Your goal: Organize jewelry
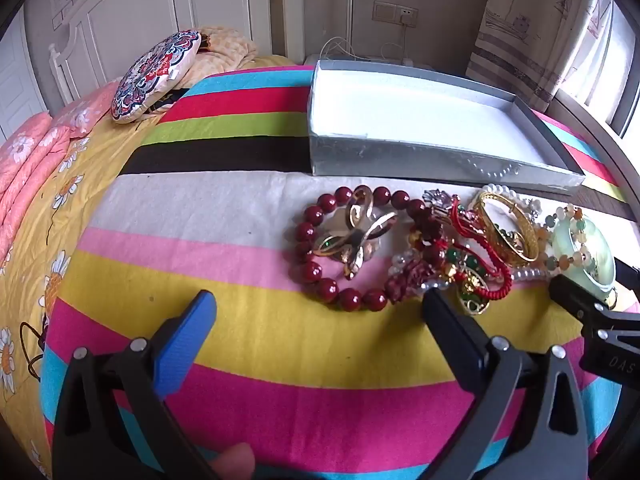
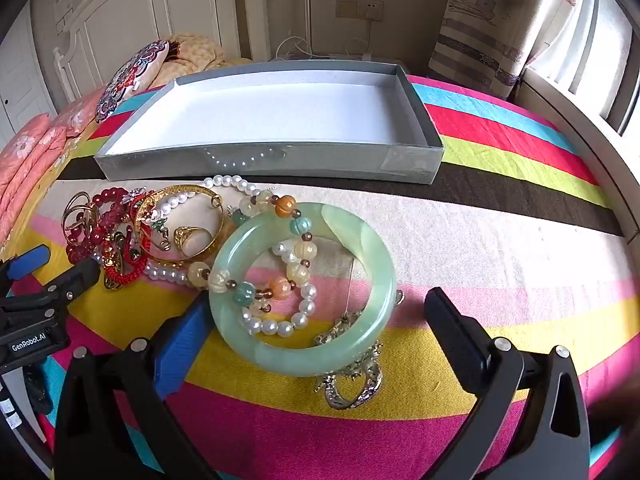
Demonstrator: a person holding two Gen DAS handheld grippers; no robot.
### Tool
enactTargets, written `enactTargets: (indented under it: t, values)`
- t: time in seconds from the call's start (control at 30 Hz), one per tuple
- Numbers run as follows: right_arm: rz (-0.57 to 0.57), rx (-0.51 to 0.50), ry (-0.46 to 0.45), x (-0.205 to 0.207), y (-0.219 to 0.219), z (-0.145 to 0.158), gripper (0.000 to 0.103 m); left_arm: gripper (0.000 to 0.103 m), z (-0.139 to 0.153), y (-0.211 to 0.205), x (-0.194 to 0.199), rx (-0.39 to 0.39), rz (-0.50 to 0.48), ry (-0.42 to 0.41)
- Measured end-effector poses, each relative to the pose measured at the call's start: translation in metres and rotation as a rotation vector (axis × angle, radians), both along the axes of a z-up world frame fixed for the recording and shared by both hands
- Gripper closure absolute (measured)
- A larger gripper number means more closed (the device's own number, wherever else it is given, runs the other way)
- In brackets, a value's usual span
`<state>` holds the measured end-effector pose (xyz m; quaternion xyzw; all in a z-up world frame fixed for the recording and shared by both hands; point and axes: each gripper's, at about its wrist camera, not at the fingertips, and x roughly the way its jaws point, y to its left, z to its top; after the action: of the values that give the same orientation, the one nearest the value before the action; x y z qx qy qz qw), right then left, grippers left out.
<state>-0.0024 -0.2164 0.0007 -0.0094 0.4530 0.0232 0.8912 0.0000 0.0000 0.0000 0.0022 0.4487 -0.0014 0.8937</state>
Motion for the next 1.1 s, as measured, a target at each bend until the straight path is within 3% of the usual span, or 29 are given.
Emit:
enactTargets:
  t: [0.47,0.57,0.7,0.93,1.1]
  values:
    - [-0.006,0.003,-0.004,-0.002,0.000,0.001,0.004,0.002,0.000,0.000,-0.001,0.001,-0.001,0.003]
    - [0.030,0.002,0.030,-0.009,0.001,0.001,0.004,0.002,0.001,-0.001,0.000,0.004,0.005,0.024]
    - [0.046,0.067,0.015,-0.046,0.002,0.006,0.004,0.002,0.001,-0.006,-0.024,-0.001,0.002,0.022]
    - [0.076,0.139,-0.187,-0.117,0.008,0.032,0.004,0.002,0.034,-0.010,-0.086,-0.027,-0.040,-0.209]
    - [0.057,0.091,-0.348,-0.153,0.007,0.051,0.004,0.002,0.059,-0.016,-0.128,0.012,-0.029,-0.364]
